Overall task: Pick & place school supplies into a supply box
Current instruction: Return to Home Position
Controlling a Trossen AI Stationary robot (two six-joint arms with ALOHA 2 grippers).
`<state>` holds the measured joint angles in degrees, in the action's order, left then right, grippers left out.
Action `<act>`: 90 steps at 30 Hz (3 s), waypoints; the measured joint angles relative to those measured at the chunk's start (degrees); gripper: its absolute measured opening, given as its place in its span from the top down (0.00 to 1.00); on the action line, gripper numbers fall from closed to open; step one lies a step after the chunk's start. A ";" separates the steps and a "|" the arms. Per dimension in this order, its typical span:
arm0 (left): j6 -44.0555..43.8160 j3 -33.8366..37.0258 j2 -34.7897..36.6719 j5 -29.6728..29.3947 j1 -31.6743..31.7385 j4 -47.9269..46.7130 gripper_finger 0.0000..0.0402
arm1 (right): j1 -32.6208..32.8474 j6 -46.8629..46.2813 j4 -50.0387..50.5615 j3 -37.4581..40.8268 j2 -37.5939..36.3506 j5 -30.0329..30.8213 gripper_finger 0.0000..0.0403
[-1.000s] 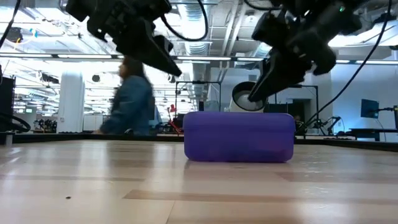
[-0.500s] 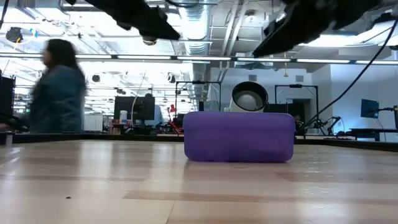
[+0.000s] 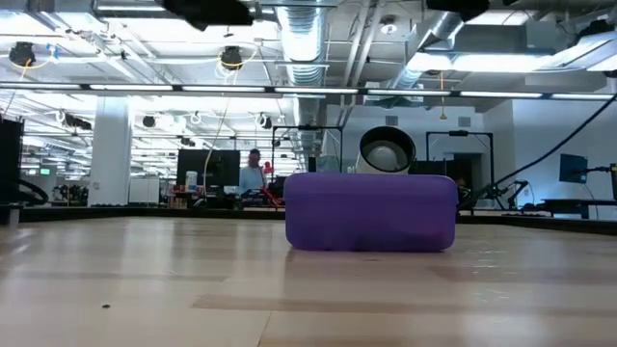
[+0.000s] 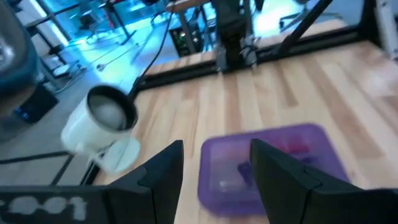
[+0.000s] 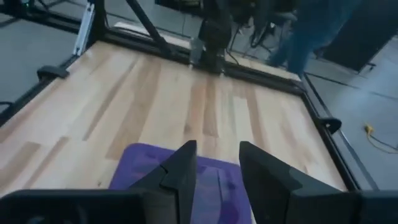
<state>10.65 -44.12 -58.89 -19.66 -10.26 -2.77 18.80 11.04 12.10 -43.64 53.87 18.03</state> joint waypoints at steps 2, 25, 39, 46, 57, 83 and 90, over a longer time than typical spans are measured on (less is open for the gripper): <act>-0.53 3.42 2.65 -0.91 0.11 0.69 0.56 | -0.52 -0.04 1.29 0.37 -1.65 -0.01 0.71; -3.97 33.94 31.66 -2.11 0.20 17.41 0.56 | -10.33 -3.12 -31.56 31.39 -18.68 -9.12 0.71; -2.72 41.91 39.08 -4.25 0.28 22.63 0.56 | -16.81 -4.16 -36.97 40.18 -24.01 -11.35 0.71; -2.75 43.50 45.20 -3.05 0.28 18.88 0.56 | -26.31 -6.55 -37.35 43.17 -29.25 -26.77 0.71; -1.33 43.54 53.07 0.95 0.17 10.82 0.56 | -24.33 -5.00 -32.37 43.21 -29.75 -24.18 0.71; 3.87 43.65 58.79 16.31 5.03 5.10 0.56 | -27.05 -1.55 -24.67 43.28 -37.04 -26.55 0.71; 3.85 43.68 58.57 19.05 5.76 4.58 0.56 | -26.59 -1.52 -23.23 43.28 -38.41 -27.08 0.71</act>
<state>14.50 -0.45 -0.32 -0.61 -4.50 1.80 -7.79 9.53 -11.12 -0.36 15.46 -9.05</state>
